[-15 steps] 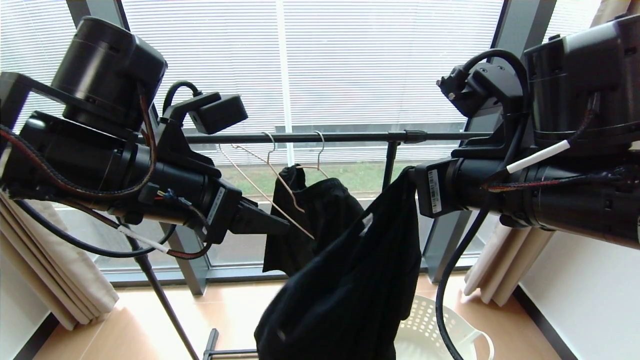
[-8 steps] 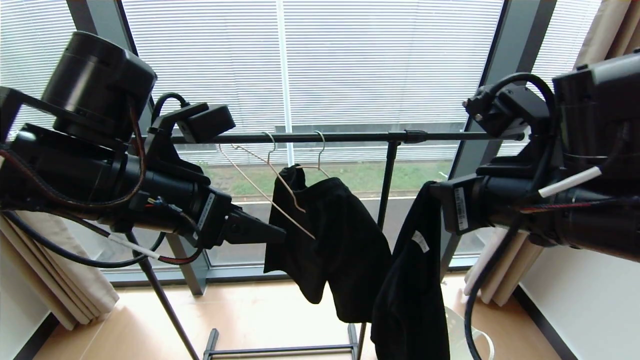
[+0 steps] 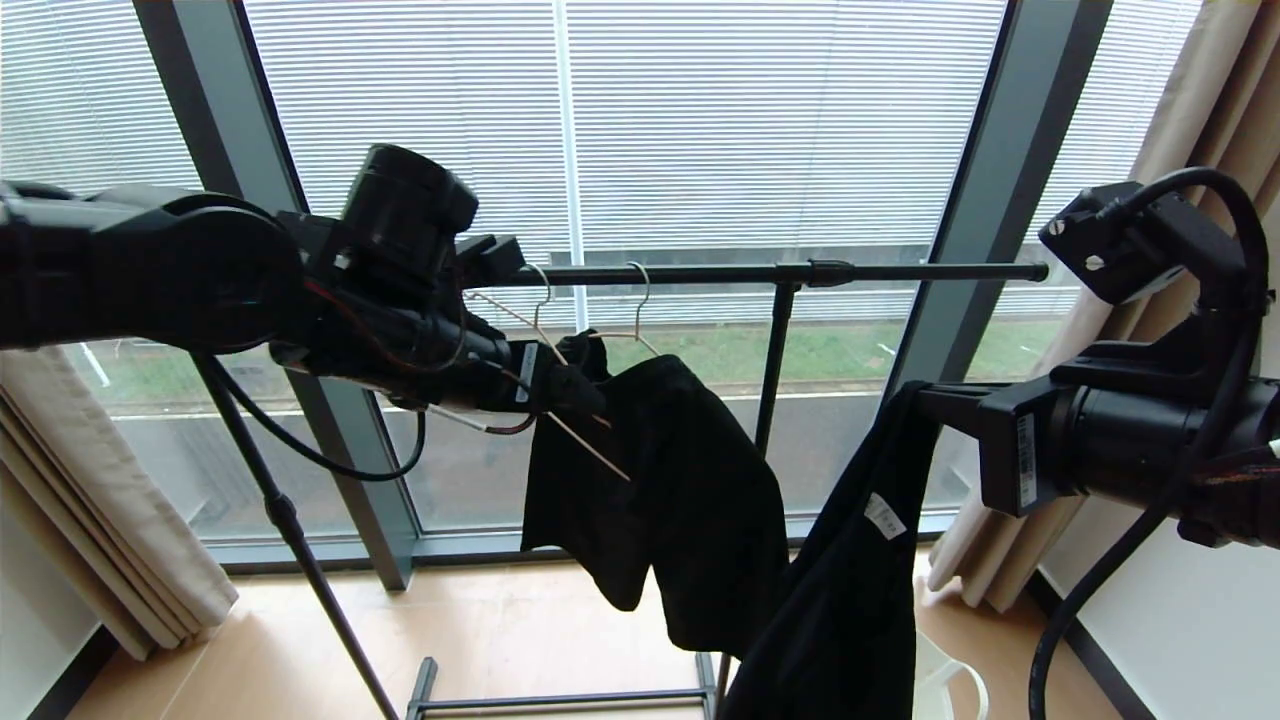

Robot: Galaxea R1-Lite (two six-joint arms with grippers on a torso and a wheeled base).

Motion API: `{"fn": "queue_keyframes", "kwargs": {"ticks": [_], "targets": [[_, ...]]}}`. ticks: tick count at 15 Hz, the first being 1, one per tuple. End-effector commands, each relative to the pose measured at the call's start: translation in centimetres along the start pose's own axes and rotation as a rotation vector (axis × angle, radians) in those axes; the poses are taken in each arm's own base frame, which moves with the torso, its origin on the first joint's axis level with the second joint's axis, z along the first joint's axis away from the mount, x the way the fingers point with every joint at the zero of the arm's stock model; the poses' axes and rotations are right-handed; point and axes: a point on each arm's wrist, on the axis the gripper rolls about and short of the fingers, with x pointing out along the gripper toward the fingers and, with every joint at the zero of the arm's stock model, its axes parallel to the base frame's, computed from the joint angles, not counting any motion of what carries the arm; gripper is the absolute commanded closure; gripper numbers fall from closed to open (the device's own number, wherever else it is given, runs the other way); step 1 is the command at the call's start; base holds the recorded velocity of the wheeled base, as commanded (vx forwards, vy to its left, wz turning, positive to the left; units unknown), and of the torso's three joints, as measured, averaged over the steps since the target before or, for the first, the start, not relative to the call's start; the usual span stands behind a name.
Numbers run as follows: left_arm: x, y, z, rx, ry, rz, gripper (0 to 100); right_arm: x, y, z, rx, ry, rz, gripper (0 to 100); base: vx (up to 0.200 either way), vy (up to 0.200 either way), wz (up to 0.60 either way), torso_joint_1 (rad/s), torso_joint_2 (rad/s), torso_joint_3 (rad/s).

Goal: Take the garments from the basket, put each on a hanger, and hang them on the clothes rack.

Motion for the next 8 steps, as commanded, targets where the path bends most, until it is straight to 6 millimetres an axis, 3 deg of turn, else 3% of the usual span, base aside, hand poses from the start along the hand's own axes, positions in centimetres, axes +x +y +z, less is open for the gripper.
{"fn": "queue_keyframes", "kwargs": {"ticks": [1, 3, 8], "targets": [[5.3, 0.8, 0.6, -0.022, 0.045, 0.073, 0, -0.2, -0.1, 0.0, 0.001, -0.002, 0.001, 100, 0.0, 0.0, 0.0, 0.0, 0.0, 0.0], [8.0, 1.4, 0.8, -0.032, 0.054, 0.153, 0, -0.1, -0.3, 0.0, 0.008, -0.002, -0.01, 100, 0.0, 0.0, 0.0, 0.0, 0.0, 0.0], [11.5, 2.0, 2.0, -0.103, 0.017, 0.173, 0, 0.2, -0.3, -0.1, 0.006, 0.004, -0.011, 100, 0.0, 0.0, 0.0, 0.0, 0.0, 0.0]]}}
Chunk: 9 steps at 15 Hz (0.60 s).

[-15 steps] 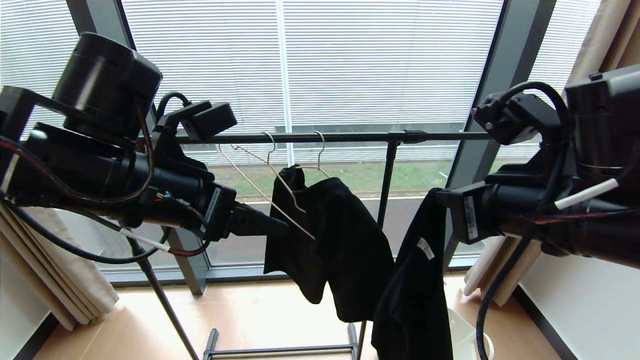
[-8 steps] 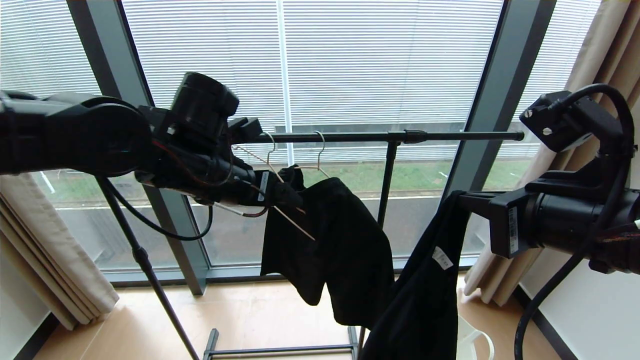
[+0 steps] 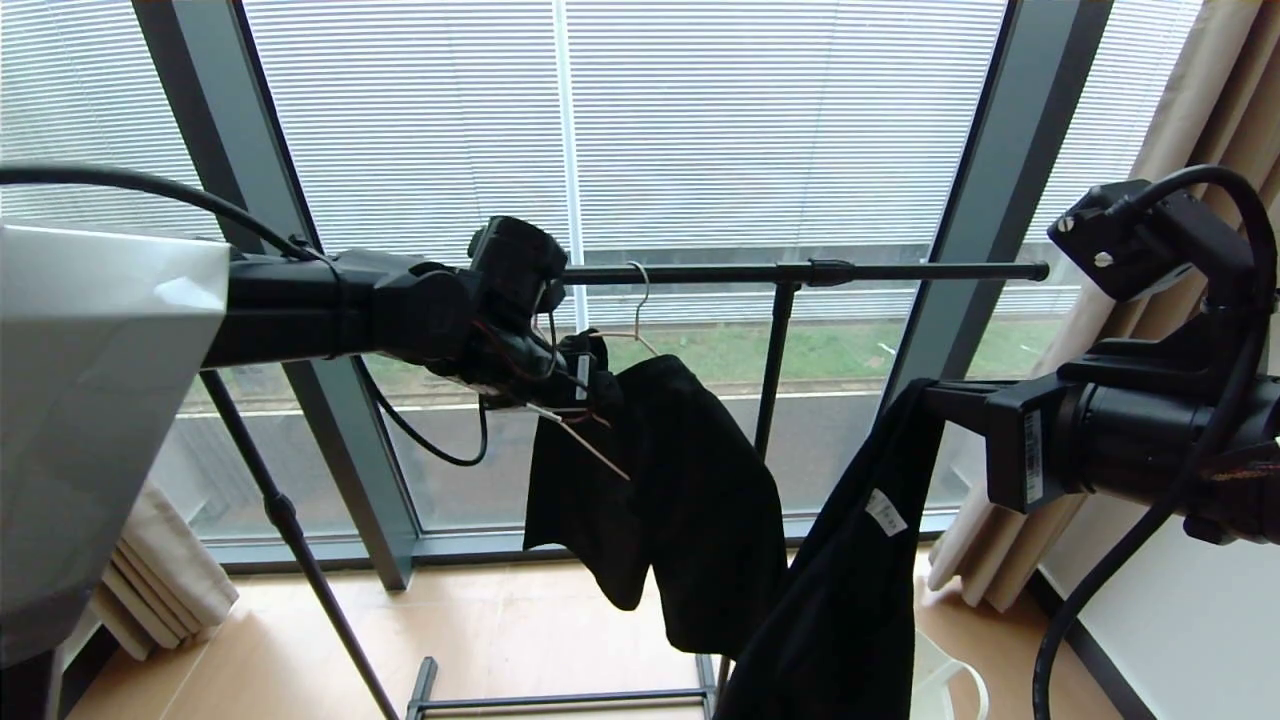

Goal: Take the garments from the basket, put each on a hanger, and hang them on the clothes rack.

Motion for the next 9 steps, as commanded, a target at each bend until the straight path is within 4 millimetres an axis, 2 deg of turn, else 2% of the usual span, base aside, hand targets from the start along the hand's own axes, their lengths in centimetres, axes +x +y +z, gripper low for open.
{"fn": "queue_keyframes", "kwargs": {"ticks": [1, 3, 8, 9], "targets": [[3.1, 0.4, 0.4, -0.043, -0.005, 0.043, 0, 0.1, 0.1, 0.0, -0.002, 0.004, -0.001, 100, 0.0, 0.0, 0.0, 0.0, 0.0, 0.0], [4.0, 0.7, 0.9, -0.085, -0.026, 0.062, 0, 0.1, 0.1, 0.0, 0.0, 0.004, -0.001, 100, 0.0, 0.0, 0.0, 0.0, 0.0, 0.0], [3.9, 2.3, 1.9, -0.132, -0.068, 0.097, 0, 0.2, 0.1, 0.0, 0.005, -0.007, 0.001, 100, 0.0, 0.0, 0.0, 0.0, 0.0, 0.0], [4.5, 2.5, 1.8, -0.136, -0.061, 0.104, 0, 0.3, 0.1, 0.0, 0.008, -0.02, 0.002, 100, 0.0, 0.0, 0.0, 0.0, 0.0, 0.0]]}}
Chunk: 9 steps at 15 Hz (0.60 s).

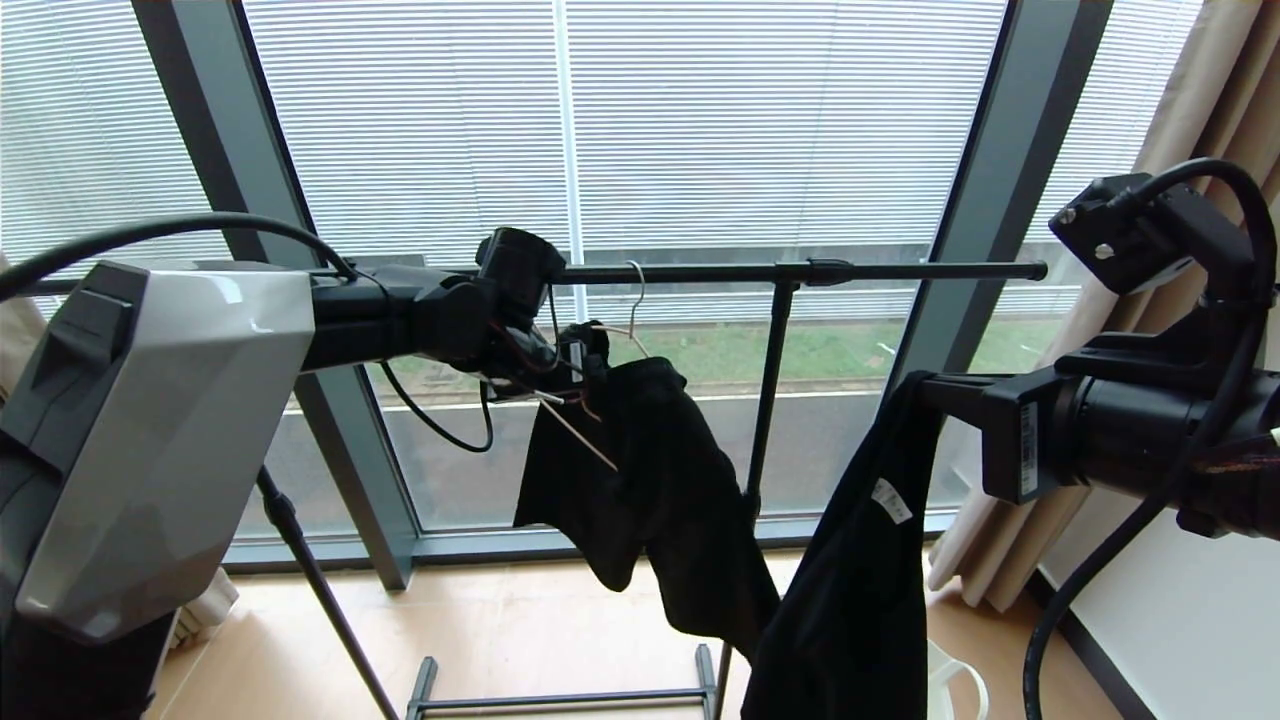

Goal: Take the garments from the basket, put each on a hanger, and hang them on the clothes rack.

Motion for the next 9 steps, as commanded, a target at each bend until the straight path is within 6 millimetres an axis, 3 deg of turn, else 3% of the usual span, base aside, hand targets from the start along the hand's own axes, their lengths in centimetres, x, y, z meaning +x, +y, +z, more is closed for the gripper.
{"fn": "queue_keyframes", "kwargs": {"ticks": [1, 4, 7, 9], "targets": [[0.8, 0.7, 0.0, -0.011, 0.004, 0.016, 0, 0.2, 0.0, -0.2, -0.003, 0.004, -0.003, 100, 0.0, 0.0, 0.0, 0.0, 0.0, 0.0], [1.2, 1.6, 0.2, -0.024, 0.004, 0.041, 0, 0.1, 0.0, -0.1, -0.001, 0.0, -0.002, 100, 0.0, 0.0, 0.0, 0.0, 0.0, 0.0], [3.3, 3.8, -0.4, -0.047, 0.031, 0.121, 0, 0.1, 0.0, -0.1, -0.001, 0.0, -0.002, 100, 0.0, 0.0, 0.0, 0.0, 0.0, 0.0], [3.6, 4.7, -0.3, -0.059, 0.033, 0.137, 0, 0.2, 0.0, -0.2, -0.002, 0.002, -0.002, 100, 0.0, 0.0, 0.0, 0.0, 0.0, 0.0]]}}
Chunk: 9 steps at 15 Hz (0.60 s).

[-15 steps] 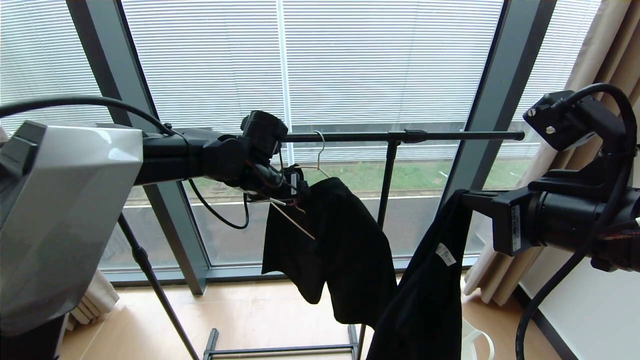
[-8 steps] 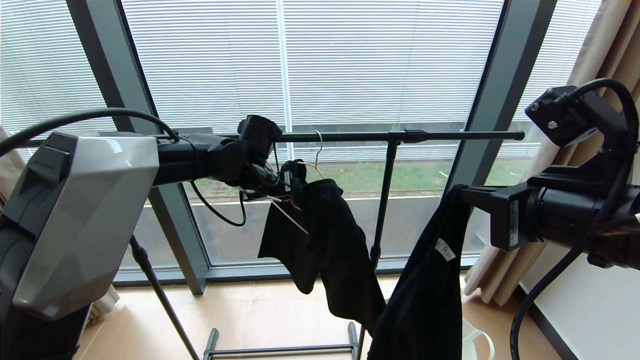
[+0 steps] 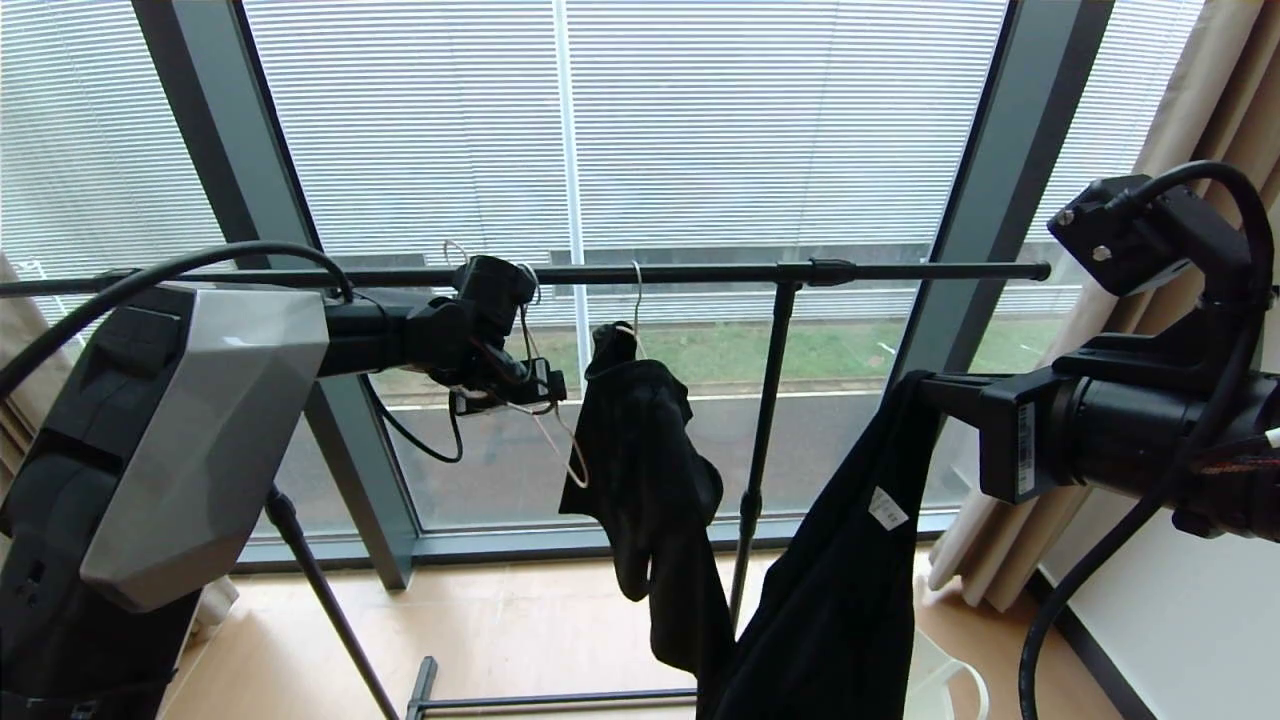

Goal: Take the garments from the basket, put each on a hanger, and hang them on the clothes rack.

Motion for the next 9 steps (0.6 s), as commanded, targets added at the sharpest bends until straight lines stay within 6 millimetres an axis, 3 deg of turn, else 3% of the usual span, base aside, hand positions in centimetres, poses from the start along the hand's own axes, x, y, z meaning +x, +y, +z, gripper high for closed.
{"fn": "queue_keyframes", "kwargs": {"ticks": [1, 3, 6, 9], "targets": [[0.6, 0.6, -0.1, -0.008, 0.01, 0.014, 0, 0.1, 0.0, -0.1, -0.001, 0.003, 0.0, 100, 0.0, 0.0, 0.0, 0.0, 0.0, 0.0], [0.3, 0.7, 0.1, -0.009, 0.007, 0.014, 0, 0.0, 0.0, 0.0, -0.001, 0.002, 0.0, 100, 0.0, 0.0, 0.0, 0.0, 0.0, 0.0], [-1.9, 0.2, 0.9, -0.005, -0.026, -0.009, 0, 0.0, 0.0, 0.0, -0.001, 0.002, 0.0, 100, 0.0, 0.0, 0.0, 0.0, 0.0, 0.0], [-4.3, -1.7, 0.5, 0.04, -0.038, -0.049, 0, 0.0, 0.0, 0.0, 0.001, 0.002, 0.0, 100, 0.0, 0.0, 0.0, 0.0, 0.0, 0.0]]}}
